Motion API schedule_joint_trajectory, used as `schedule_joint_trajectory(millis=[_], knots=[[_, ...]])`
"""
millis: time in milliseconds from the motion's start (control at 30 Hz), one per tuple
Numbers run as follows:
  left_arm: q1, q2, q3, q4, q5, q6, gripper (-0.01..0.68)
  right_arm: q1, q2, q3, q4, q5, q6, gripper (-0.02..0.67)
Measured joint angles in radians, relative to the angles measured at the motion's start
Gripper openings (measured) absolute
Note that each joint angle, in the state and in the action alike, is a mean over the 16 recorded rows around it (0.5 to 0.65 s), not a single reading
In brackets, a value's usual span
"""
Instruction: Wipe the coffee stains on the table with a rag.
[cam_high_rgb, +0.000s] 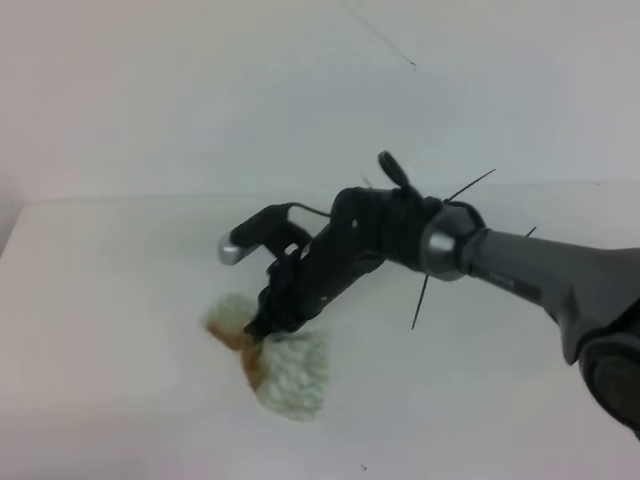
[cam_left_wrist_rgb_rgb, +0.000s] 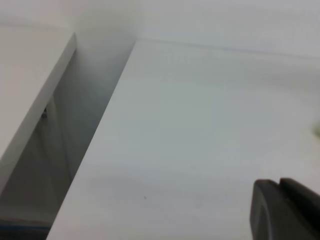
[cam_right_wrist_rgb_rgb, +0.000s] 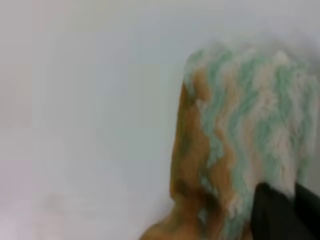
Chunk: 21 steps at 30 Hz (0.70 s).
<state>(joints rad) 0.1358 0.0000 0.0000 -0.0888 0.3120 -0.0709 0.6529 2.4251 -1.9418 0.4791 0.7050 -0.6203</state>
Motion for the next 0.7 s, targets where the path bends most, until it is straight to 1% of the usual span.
schedule_joint_trajectory(millis=[200,333,467,700], knots=[[0.000,0.000,0.002,0.000,-0.001,0.000,-0.003,-0.101,-0.007,0.000,-0.028,0.043,0.037,0.021],[0.000,0.000,0.002,0.000,-0.001,0.000,-0.003,-0.144,-0.028,0.000,-0.013,0.071,0.021,0.021],[0.000,0.000,0.002,0.000,-0.001,0.000,-0.003,-0.165,-0.068,0.000,0.010,0.089,-0.005,0.021],[0.000,0.000,0.002,0.000,-0.001,0.000,-0.003,-0.168,-0.187,0.032,0.041,0.087,-0.052,0.020]])
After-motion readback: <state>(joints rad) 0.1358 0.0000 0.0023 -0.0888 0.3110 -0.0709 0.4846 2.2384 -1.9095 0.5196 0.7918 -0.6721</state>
